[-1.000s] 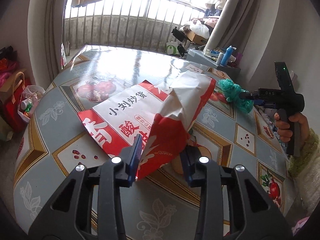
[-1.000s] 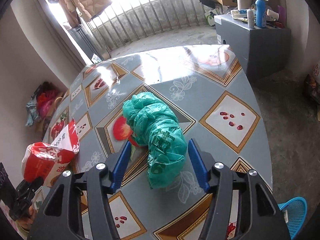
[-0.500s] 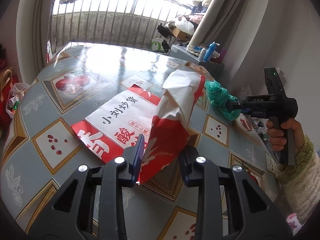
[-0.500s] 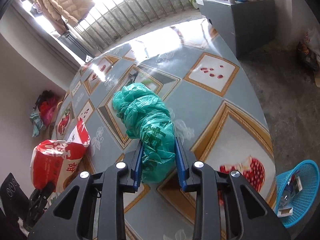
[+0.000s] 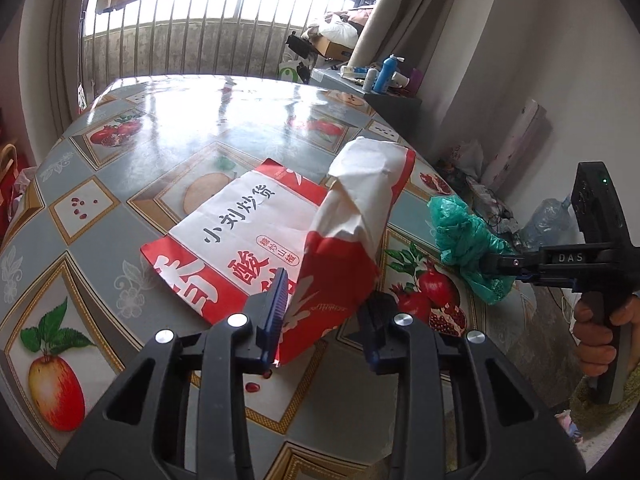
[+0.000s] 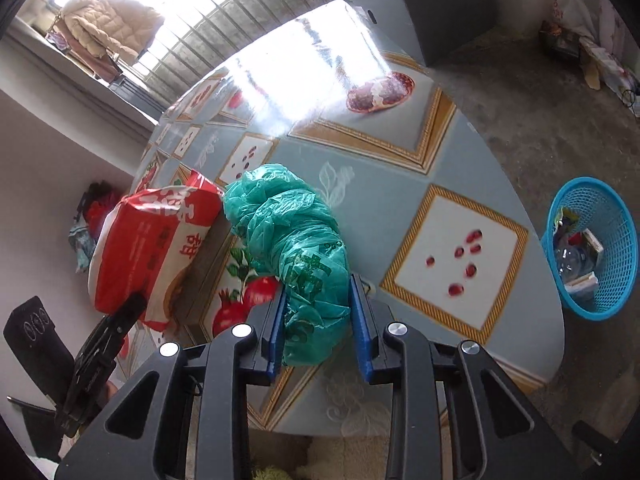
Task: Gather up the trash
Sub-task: 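Grasp the green plastic bag with right tool while left tool grasps red snack bag, then lift both bags off the table and carry them toward the blue basket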
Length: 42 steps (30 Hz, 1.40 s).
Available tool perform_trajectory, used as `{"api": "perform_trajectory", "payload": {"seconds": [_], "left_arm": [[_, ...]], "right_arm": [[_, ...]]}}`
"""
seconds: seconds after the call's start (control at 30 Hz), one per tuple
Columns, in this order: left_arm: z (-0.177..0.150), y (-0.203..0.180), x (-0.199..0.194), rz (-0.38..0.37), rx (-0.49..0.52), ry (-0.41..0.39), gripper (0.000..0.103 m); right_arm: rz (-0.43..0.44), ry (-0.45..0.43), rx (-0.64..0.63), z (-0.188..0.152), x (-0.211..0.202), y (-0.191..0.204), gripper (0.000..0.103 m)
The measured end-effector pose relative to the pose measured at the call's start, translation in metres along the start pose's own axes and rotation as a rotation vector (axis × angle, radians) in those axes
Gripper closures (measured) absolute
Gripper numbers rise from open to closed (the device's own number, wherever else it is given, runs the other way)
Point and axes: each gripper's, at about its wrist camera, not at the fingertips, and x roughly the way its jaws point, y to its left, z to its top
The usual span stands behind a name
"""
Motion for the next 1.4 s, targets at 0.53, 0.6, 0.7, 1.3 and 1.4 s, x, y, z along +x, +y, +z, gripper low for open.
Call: {"api": "perform_trajectory", "payload": {"seconds": [0.53,0.6,0.7,1.3,1.4], "left_arm": [[-0.008,-0.015,0.012,0.081,0.103,0.006,0.063],[-0.006,-0.016,0.015,0.085,0.103,0.011,0.063],[-0.003,-0.016,0.016,0.082,0.101,0.011,0.067],[0.004,-0.024,0.008,0.079,0.117,-0.030,0.080],[0.005,-0.027,0.006,0.082,0.128,-0.038,0.080]], "right_arm": [[-0.073,-0.059,-0.120,0.011,-0.015,0.017,0.048],[-0.076,-0.047,-0.132,0.013,-0.010,0.020,0.048],[-0.080,-0.028,-0.144,0.014,-0.002,0.023,0.048],[-0.089,0.003,-0.135,0.016,0.006,0.022,0.055],[-0.081,-0.005,-0.128,0.016,0.002,0.021,0.056]]}}
